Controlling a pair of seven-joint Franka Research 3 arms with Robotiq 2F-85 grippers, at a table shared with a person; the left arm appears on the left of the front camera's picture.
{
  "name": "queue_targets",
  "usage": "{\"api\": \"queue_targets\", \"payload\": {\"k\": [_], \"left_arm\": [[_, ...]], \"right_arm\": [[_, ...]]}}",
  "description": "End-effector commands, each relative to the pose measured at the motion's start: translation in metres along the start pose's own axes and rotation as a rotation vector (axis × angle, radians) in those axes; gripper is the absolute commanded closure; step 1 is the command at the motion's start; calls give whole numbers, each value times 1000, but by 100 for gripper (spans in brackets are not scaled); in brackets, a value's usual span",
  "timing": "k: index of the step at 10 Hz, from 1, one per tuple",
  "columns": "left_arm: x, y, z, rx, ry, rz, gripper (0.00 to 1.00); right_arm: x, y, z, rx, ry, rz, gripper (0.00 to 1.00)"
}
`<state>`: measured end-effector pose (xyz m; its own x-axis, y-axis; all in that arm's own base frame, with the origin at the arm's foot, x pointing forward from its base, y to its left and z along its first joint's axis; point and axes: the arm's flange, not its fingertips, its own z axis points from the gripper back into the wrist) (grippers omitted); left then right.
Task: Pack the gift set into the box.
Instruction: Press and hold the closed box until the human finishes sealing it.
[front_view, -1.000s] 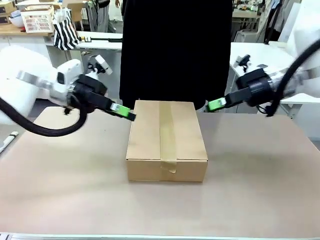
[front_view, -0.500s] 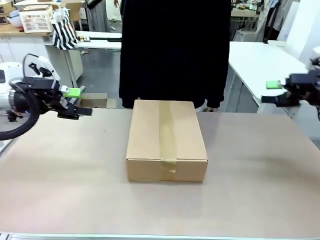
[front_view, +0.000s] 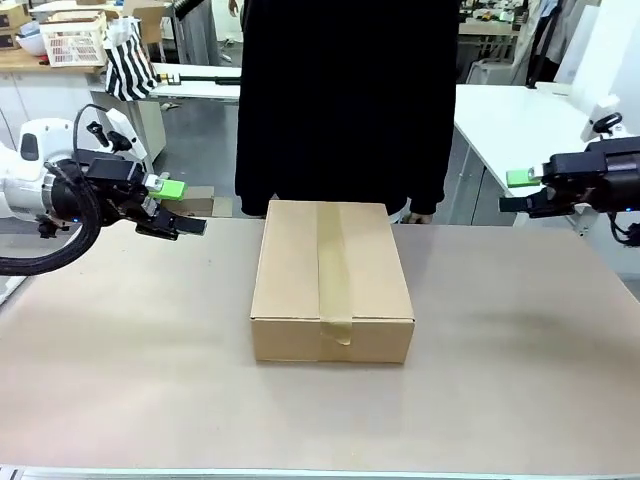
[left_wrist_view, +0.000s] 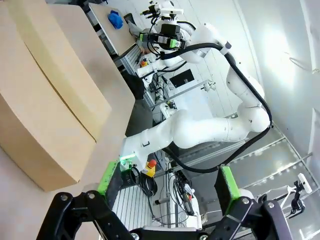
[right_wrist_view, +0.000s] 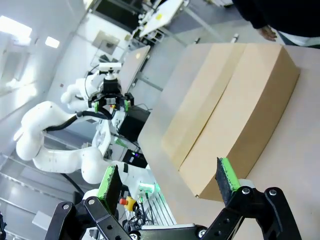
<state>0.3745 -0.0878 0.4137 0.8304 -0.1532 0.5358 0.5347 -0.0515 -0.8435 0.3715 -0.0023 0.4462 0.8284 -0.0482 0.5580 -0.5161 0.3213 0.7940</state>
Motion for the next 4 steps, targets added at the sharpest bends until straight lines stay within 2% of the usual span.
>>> {"api": "queue_targets", "payload": {"k": [1,4], "left_arm": [[1,0,4,8,1,-4,0],[1,0,4,8,1,-4,0]], "right_arm": [[6,1,4,5,7,-18,0],[6,1,4,5,7,-18,0]]}}
